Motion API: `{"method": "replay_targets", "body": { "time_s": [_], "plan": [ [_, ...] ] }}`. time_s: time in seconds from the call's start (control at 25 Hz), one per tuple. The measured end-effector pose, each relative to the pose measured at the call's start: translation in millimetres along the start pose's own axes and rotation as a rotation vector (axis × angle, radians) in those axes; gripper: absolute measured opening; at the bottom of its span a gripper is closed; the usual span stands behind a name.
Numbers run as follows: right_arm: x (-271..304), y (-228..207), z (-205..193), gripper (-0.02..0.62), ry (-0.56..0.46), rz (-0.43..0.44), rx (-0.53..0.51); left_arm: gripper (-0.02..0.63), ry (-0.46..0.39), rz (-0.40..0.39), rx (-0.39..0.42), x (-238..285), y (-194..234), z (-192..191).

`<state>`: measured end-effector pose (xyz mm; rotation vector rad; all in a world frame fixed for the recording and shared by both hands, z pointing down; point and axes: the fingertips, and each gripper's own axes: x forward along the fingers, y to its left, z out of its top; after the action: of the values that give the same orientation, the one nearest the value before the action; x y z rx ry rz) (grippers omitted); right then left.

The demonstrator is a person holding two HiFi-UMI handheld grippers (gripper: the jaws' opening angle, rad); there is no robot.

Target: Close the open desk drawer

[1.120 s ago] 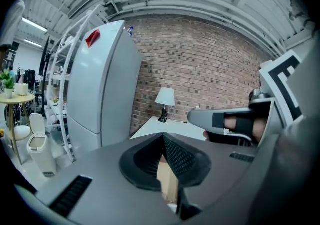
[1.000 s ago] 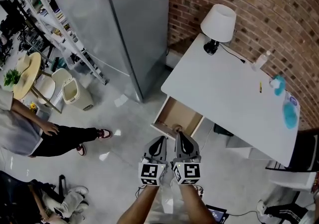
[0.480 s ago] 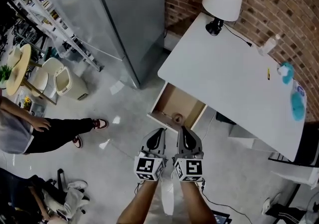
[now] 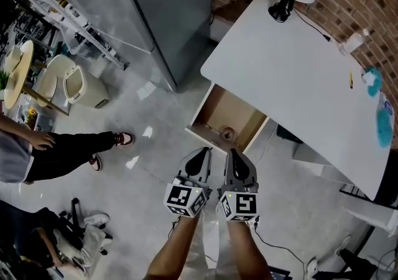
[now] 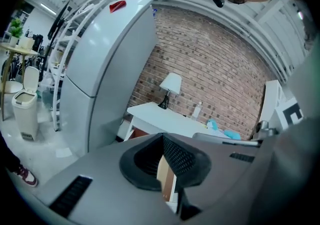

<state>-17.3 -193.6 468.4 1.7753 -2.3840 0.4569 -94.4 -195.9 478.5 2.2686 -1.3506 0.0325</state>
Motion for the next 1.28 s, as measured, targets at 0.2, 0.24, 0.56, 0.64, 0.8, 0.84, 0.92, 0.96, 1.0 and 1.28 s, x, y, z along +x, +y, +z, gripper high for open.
{"method": "replay_targets", "body": {
  "time_s": [0.2,0.24,0.56,0.64,0.8,0.84,0.92,0.96,1.0,1.28],
  "plan": [
    [3,-1,-17,0.011,0.011,0.001,-0.001,0.006,-0.002,0.010,-0.020,5,10,-14],
    [3,-2,-19,0.011,0.011,0.000,0.000,0.006,-0.002,0.010,-0.032,6,12,-17],
    [7,-7,-41,0.011,0.024,0.003,0.004,0.006,-0.020,-0.043,-0.070,16,11,-37],
    [7,-8,-45,0.011,0.029,0.001,0.007,0.006,-0.022,-0.057,-0.100,19,11,-42],
    [5,-9,-53,0.011,0.039,0.004,0.008,0.006,-0.057,-0.095,-0.277,22,20,-56],
    [5,-10,-55,0.011,0.040,0.004,0.007,0.006,-0.077,-0.093,-0.329,22,25,-60],
    [5,-12,-57,0.011,0.041,0.002,0.006,0.006,-0.106,-0.077,-0.406,22,38,-69],
    [5,-13,-59,0.011,0.041,-0.001,0.007,0.006,-0.114,-0.071,-0.446,23,45,-76],
    [4,-13,-60,0.010,0.041,-0.003,0.007,0.006,-0.121,-0.070,-0.491,23,52,-83],
    [4,-16,-76,0.010,0.052,-0.010,0.021,0.008,-0.159,-0.076,-0.763,30,87,-135]
  ]
}}
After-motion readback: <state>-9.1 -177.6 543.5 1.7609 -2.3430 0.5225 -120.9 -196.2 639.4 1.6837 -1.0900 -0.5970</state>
